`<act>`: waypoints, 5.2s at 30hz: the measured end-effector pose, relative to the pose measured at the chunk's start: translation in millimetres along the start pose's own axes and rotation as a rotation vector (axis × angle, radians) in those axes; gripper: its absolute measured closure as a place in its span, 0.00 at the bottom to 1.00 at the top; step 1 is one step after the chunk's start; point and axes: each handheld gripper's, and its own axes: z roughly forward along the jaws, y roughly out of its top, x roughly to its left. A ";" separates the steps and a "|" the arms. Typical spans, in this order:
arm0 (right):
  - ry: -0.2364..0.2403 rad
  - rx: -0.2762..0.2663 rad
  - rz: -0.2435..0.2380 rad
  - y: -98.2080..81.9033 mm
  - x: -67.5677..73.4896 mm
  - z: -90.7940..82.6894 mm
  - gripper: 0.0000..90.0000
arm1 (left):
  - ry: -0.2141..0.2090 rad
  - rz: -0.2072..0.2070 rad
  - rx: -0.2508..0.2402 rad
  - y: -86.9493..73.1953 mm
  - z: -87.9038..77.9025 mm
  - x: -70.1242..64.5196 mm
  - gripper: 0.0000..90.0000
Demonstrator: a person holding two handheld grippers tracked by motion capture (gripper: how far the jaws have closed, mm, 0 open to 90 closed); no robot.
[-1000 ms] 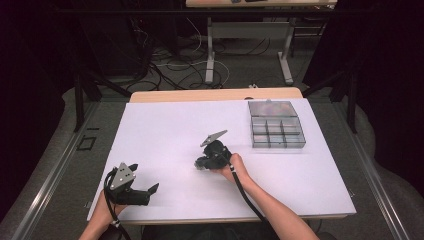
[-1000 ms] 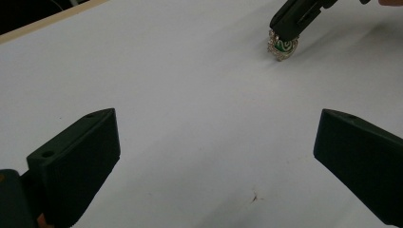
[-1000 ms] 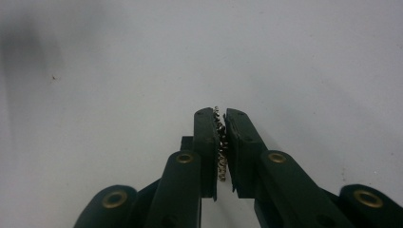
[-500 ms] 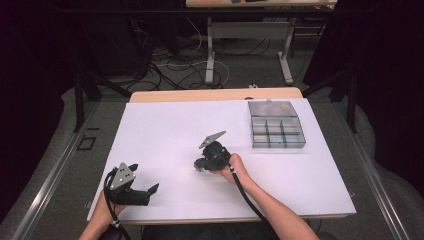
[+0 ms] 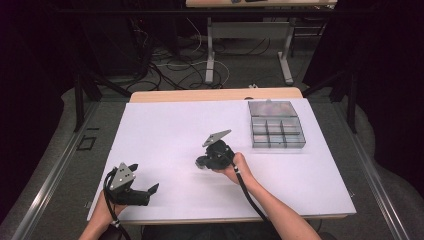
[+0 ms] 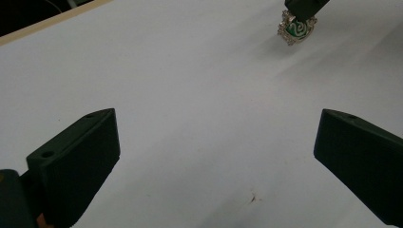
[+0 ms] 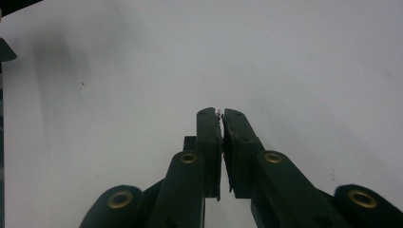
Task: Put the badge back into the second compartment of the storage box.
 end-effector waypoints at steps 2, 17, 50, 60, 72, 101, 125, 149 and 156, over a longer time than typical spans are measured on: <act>-0.006 -0.009 -0.006 0.2 1.0 -2.8 0.95 | 0.002 0.003 -0.002 -0.1 -0.6 0.2 0.02; -0.064 -0.065 0.010 -6.7 -1.1 -33.0 0.95 | 0.004 0.006 -0.009 -0.5 -2.0 0.5 0.02; -0.196 -0.154 0.083 -35.0 -19.3 -96.1 0.95 | 0.004 0.004 -0.010 -0.6 -1.6 1.2 0.02; -0.243 -0.154 0.117 -52.2 -29.1 -113.1 0.95 | 0.000 0.004 -0.012 -0.5 -1.1 0.3 0.02; -0.302 -0.157 0.170 -68.5 -48.6 -128.8 0.95 | -0.002 0.007 -0.011 -0.4 -0.8 0.4 0.02; -0.412 -0.204 0.271 -85.5 -81.1 -153.8 0.95 | -0.006 0.009 -0.006 -0.2 -0.8 0.3 0.02; -0.479 -0.212 0.312 -94.6 -99.2 -162.5 0.95 | -0.009 0.011 -0.003 0.1 -0.5 0.1 0.02; -0.540 -0.220 0.320 -96.8 -111.9 -166.6 0.95 | -0.009 0.010 0.000 0.2 -0.2 0.0 0.02; -0.550 -0.218 0.327 -96.1 -114.9 -167.3 0.95 | -0.010 0.009 0.000 0.2 -0.1 0.0 0.02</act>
